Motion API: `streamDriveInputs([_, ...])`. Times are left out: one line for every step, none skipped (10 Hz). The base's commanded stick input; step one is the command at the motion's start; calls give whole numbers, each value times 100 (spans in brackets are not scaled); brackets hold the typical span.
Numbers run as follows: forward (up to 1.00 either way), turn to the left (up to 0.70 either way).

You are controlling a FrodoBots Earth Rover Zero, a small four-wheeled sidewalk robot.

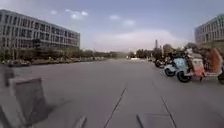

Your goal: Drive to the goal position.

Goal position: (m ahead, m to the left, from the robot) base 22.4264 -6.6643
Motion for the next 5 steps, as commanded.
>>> streamDriveInputs([100, 0])
streamDriveInputs([100, 0])
streamDriveInputs([100, 0])
streamDriveInputs([100, 0])
streamDriveInputs([100, 0])
